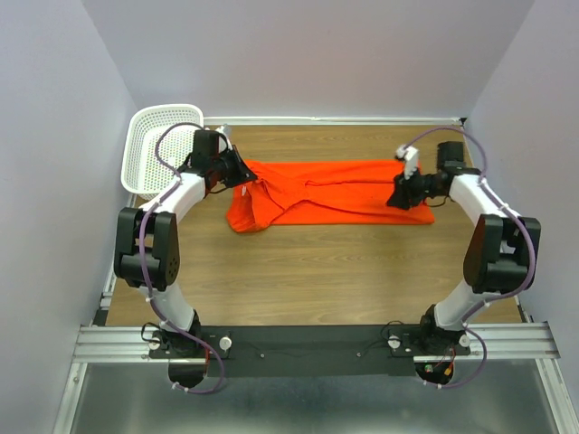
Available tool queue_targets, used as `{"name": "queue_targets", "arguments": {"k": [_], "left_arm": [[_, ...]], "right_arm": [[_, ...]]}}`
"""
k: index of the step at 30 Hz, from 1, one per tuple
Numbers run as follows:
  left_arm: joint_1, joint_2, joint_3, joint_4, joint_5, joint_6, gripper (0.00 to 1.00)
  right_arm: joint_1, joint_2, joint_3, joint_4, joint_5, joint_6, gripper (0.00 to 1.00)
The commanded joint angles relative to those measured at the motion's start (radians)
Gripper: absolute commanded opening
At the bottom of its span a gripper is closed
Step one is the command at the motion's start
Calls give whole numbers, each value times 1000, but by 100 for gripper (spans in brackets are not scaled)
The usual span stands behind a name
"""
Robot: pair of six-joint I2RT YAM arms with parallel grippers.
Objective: Fold and stack the t-shirts
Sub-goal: Fold the tshirt
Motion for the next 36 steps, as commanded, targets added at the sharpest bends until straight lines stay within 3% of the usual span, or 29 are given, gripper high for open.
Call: {"name": "queue_targets", "arguments": {"k": [1,3,6,10,13,19,23,27,36], "left_arm": [[5,26,72,-20,48,77,0],[5,32,93,-47,49,92,0],[5,38,96,-57,68,111,0],[5,46,99,-51,100,112,0],[5,66,130,-47,149,147,0],[-1,147,260,-122,206,296,0],[-4,201,341,-178,206,356,0],[-10,245,380,-186,242,391,0],[-50,365,518,-269,236,488,0]], "right_arm": [[160,-82,-66,-113,-67,-189,45],[295,-95,-66,-93,-50,-217,49],[459,-80,-33,24,19,-110,56],[695,-26,25,216,292,63,56],[759,35,94,298,405,160,56],[771,62,112,353,487,225,55],[759,-16,43,352,513,237,56],[731,-93,-20,349,482,214,63],[684,-138,-69,347,432,240,63]]}}
